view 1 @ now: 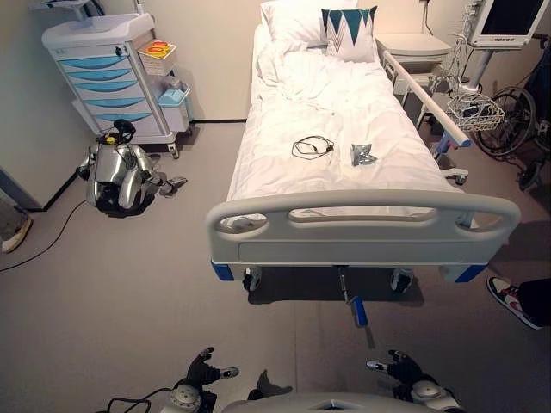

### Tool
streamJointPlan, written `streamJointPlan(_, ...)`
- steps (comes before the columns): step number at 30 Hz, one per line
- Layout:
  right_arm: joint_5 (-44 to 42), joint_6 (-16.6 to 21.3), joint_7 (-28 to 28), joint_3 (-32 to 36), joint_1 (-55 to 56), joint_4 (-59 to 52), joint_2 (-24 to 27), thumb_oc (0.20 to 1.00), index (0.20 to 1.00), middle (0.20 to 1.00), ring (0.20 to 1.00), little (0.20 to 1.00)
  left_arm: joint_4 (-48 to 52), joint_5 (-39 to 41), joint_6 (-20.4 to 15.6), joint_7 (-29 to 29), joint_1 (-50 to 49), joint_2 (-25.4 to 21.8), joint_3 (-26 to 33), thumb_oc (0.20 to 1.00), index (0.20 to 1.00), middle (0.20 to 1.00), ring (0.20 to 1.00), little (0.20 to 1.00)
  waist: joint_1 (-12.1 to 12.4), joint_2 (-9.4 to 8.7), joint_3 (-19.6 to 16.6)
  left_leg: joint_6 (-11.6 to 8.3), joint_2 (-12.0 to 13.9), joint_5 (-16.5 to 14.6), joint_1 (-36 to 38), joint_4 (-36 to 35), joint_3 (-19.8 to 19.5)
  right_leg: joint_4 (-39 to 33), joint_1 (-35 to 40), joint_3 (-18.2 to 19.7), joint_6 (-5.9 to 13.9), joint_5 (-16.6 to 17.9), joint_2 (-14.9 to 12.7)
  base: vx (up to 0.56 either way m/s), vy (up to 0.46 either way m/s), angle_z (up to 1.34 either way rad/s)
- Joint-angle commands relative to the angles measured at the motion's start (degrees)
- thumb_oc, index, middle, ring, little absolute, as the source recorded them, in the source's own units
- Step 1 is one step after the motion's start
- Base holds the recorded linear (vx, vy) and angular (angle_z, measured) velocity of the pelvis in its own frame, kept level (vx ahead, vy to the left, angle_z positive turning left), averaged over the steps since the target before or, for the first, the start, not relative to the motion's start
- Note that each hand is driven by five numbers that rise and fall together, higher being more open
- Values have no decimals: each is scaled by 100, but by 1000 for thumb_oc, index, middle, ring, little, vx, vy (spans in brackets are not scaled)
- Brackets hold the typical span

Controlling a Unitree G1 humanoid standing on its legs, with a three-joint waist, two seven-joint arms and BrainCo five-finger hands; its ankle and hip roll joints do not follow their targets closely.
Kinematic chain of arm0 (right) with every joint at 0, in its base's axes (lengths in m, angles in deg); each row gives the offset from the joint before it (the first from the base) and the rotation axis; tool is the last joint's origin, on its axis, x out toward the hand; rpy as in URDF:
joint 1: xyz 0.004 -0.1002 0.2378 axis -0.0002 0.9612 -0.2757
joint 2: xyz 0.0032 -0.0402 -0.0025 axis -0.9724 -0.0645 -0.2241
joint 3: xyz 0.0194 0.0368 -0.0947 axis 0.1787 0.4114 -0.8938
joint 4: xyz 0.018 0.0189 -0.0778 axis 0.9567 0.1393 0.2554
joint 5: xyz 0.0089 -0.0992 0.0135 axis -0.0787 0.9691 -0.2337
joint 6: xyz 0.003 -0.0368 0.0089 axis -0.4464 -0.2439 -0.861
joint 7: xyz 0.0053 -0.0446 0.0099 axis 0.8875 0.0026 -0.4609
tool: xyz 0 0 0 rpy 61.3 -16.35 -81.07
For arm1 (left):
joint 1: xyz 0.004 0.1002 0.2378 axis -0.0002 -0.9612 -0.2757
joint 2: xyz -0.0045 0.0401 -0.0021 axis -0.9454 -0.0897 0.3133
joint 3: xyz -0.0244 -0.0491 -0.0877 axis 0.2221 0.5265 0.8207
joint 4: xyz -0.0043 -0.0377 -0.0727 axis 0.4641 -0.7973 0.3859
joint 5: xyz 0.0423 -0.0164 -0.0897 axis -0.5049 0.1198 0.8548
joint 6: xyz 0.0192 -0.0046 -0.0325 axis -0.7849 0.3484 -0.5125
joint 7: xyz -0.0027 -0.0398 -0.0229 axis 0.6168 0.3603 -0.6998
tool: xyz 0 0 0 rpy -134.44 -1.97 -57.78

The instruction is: Raise the hospital bed

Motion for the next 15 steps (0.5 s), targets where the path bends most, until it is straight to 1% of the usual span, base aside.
streamJointPlan(1,-322,64,49,135,-441,411,-145,1000,1000,1000,1000,1000,-349,283,-85,-181,408,45,137,1000,1000,1000,1000,1000,23,-466,301,-36,-35,-465,312,115,-100,-293,219,105,405,644,-500,-106,-75,26)
streamJointPlan(6,-325,48,34,144,-454,435,-139,1000,1000,1000,1000,1000,-418,345,-78,-166,399,68,169,1000,1000,1000,1000,1000,17,-466,306,-29,-36,-478,304,132,-96,-284,207,127,409,638,-506,-21,-15,5)
streamJointPlan(11,-264,29,53,131,-509,441,-100,1000,1000,1000,1000,1000,-377,281,-72,-139,411,70,122,1000,1000,1000,1000,1000,65,-459,328,-14,-51,-489,278,164,-126,-244,189,94,417,630,-522,0,0,0)
streamJointPlan(15,-625,59,93,330,-599,410,-52,1000,1000,1000,1000,1000,-257,340,-93,-21,445,36,173,1000,1000,1000,1000,1000,77,-456,380,-16,-51,-481,254,171,-132,-214,152,100,415,622,-519,0,0,0)
